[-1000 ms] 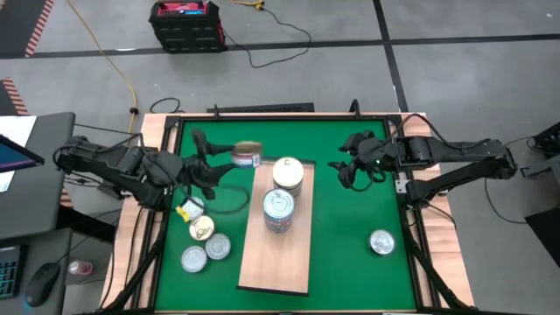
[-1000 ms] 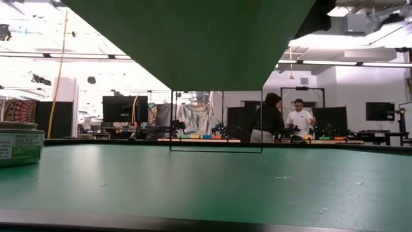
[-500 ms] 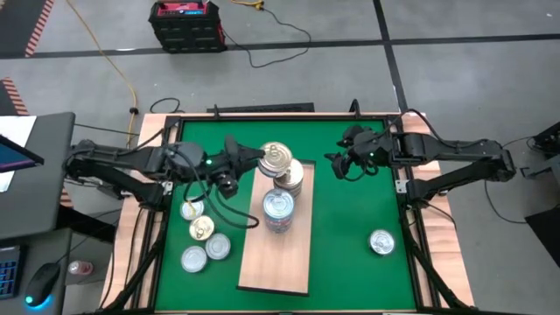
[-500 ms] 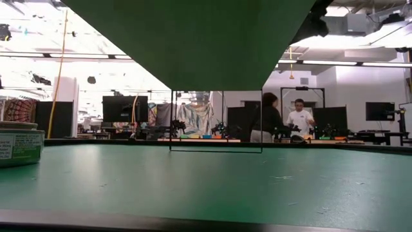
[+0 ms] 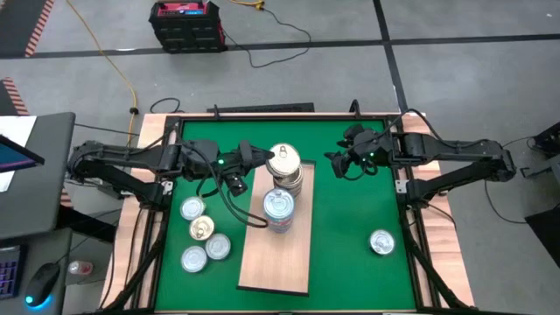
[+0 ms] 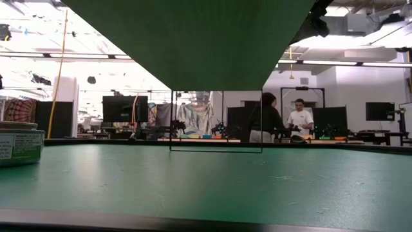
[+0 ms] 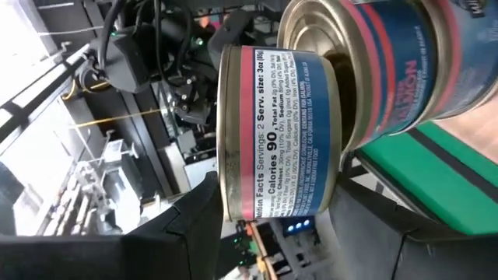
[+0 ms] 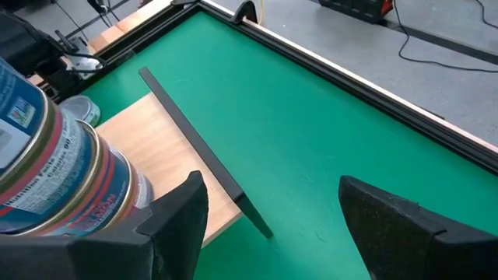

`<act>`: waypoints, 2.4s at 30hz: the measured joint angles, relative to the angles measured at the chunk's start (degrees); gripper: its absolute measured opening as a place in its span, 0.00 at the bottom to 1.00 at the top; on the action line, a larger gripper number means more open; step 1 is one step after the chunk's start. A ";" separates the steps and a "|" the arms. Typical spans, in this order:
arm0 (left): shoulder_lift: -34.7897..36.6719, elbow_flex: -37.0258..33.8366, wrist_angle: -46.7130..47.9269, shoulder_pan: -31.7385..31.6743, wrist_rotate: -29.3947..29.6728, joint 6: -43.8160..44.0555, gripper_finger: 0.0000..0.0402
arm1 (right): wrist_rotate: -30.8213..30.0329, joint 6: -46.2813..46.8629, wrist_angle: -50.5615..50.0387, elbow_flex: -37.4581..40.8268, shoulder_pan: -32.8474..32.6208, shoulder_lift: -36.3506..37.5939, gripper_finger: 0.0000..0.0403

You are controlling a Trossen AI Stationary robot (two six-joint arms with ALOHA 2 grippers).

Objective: Stack canned seafood by type on shelf
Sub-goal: Stack the blue pink tuna can on top of the other blue pink tuna cans on the shelf, then stack the blue tuna can on top of the yellow blue tuna can on the shelf

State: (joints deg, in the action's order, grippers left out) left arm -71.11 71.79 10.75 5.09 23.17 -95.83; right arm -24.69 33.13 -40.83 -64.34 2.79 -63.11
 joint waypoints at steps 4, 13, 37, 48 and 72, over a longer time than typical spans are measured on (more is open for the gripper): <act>-2.03 0.00 -3.61 0.17 2.55 -0.60 0.50 | 0.02 0.72 0.38 0.00 0.00 0.00 0.77; -2.28 -0.04 -3.93 0.32 1.30 -0.52 0.50 | 0.04 1.11 0.64 0.00 0.00 0.00 0.77; -0.87 -0.15 -3.00 0.32 -3.40 5.68 0.74 | 0.15 1.40 0.63 0.00 -0.02 0.00 0.77; 0.26 -0.15 1.07 -1.27 -8.39 7.14 0.74 | 0.61 1.44 1.15 0.00 -0.02 0.00 0.77; 9.02 5.40 12.33 1.46 -3.16 44.46 0.74 | 27.40 8.41 -7.34 0.00 -1.95 0.77 0.77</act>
State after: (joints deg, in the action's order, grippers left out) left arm -62.09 77.19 23.08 6.55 20.01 -51.37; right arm 2.72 41.53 -48.16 -64.34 0.84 -62.34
